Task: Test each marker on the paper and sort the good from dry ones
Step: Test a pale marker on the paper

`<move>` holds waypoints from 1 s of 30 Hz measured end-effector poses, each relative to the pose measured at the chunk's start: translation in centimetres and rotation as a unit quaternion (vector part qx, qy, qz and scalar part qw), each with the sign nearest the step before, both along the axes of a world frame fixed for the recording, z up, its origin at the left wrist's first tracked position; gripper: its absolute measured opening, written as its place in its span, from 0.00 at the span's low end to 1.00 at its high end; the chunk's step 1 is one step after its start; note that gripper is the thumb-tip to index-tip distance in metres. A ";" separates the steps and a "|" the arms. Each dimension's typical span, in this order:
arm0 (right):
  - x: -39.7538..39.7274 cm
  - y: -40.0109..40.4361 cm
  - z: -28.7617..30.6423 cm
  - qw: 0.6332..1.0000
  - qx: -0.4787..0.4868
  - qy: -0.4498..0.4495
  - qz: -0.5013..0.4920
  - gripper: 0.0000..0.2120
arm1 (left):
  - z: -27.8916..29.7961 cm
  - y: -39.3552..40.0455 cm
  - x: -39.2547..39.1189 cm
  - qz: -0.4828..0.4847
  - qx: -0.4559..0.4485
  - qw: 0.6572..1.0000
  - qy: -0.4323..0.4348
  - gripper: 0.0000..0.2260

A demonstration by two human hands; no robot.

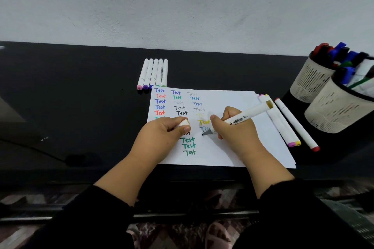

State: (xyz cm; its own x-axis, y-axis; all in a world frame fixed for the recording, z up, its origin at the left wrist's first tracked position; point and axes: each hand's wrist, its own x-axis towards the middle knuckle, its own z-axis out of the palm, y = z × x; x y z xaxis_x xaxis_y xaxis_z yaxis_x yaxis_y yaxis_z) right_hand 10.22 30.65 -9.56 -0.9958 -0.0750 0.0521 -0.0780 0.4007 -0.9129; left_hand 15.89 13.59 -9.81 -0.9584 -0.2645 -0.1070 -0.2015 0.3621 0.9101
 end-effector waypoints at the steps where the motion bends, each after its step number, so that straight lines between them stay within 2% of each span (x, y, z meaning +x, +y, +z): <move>1: 0.0 0.1 0.0 1.000 0.003 0.004 -0.005 0.19 | 0.0 0.0 0.0 0.000 0.000 1.000 0.001 0.13; 5: -0.2 0.2 -0.1 1.000 -0.007 0.013 -0.028 0.18 | 0.0 0.1 0.0 -0.001 -0.001 1.000 0.002 0.13; 12: 0.0 0.3 -0.2 1.000 -0.013 0.001 -0.008 0.15 | 0.0 0.1 0.1 -0.003 -0.010 1.000 -0.001 0.13; 30: -0.1 0.4 -0.1 0.999 -0.016 0.016 -0.039 0.19 | 0.0 0.1 0.2 -0.010 -0.025 1.000 -0.002 0.12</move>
State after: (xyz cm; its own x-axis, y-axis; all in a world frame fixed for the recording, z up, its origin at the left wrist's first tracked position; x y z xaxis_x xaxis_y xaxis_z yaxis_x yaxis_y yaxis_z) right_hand 10.16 31.07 -9.67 -0.9963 0.0046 0.0857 -0.0776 0.3775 -0.9228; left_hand 16.09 13.71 -9.79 -0.9633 -0.2503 -0.0969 -0.1965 0.4118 0.8898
